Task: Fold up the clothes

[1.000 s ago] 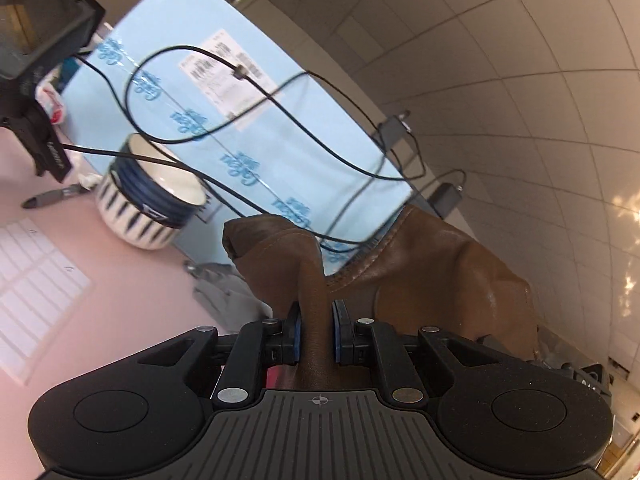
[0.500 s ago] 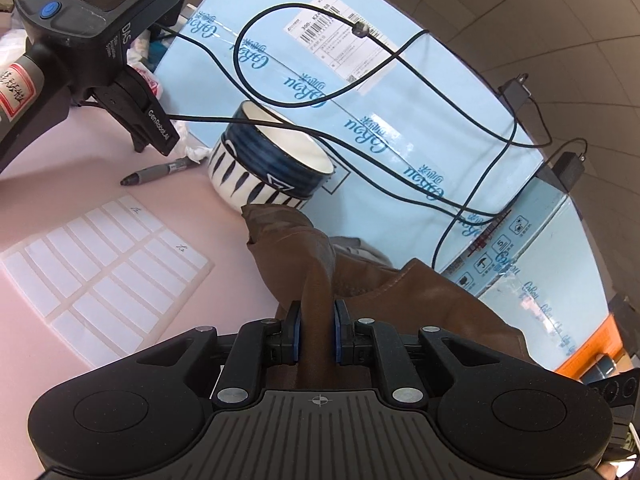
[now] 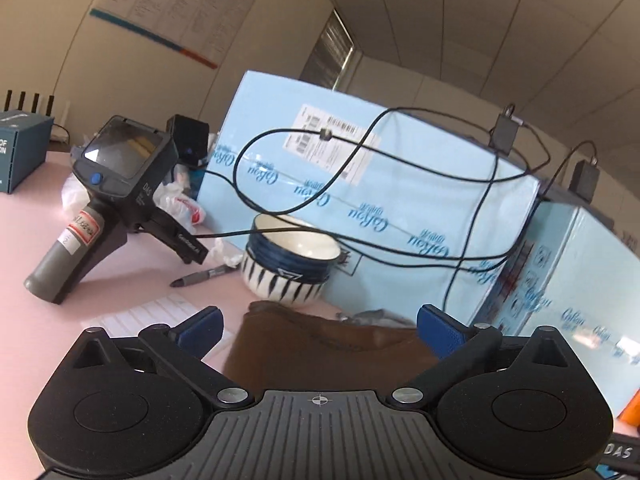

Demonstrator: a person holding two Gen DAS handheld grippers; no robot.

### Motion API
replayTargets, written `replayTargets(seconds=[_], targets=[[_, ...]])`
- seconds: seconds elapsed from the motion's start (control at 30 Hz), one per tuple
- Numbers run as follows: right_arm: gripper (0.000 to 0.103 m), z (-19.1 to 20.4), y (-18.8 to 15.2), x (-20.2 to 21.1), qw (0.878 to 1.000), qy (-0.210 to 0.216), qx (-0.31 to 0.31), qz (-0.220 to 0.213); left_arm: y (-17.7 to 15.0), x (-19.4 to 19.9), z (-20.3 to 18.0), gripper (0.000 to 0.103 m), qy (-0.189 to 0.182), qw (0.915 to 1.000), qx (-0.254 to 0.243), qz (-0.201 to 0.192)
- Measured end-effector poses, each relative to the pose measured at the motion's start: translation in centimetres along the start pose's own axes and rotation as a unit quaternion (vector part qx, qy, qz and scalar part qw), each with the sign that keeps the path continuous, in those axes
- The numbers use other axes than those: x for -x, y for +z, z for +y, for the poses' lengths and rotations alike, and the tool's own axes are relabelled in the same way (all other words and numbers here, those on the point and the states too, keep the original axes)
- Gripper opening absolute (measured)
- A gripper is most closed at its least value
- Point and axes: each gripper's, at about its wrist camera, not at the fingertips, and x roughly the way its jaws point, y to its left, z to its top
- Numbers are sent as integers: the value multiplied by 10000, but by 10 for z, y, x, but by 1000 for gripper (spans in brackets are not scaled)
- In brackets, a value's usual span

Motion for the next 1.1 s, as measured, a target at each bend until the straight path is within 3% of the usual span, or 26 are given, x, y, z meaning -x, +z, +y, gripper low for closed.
replayTargets(seconds=[0.07, 0.2, 0.4, 0.5, 0.6, 0.73, 0.9, 1.1], targets=[[103, -1, -2, 5, 9995, -93, 95, -281, -10, 8, -18, 103, 178, 9996, -152, -175], [103, -6, -3, 2, 9988, 2, 154, -474, -25, 9, -42, 103, 931, 9926, -686, -357], [103, 12, -2, -15, 9941, 593, 590, -688, -31, 16, -56, 103, 2037, 9681, -1286, -696], [103, 25, -3, -22, 9900, 699, 917, -815, -36, 15, -59, 103, 2355, 9557, -1544, -853], [103, 30, -3, -26, 9890, 722, 1057, -746, -44, 10, -66, 103, 2527, 9468, -1793, -865], [103, 23, -3, -25, 9915, 573, 874, -769, -50, 9, -74, 103, 2500, 9424, -2008, -955], [103, 12, -3, -25, 9943, 502, 556, -759, -51, 16, -74, 103, 2347, 9454, -1963, -1125], [103, 16, -5, -26, 9938, 503, 660, -742, -52, 19, -75, 103, 2208, 9484, -1932, -1198]])
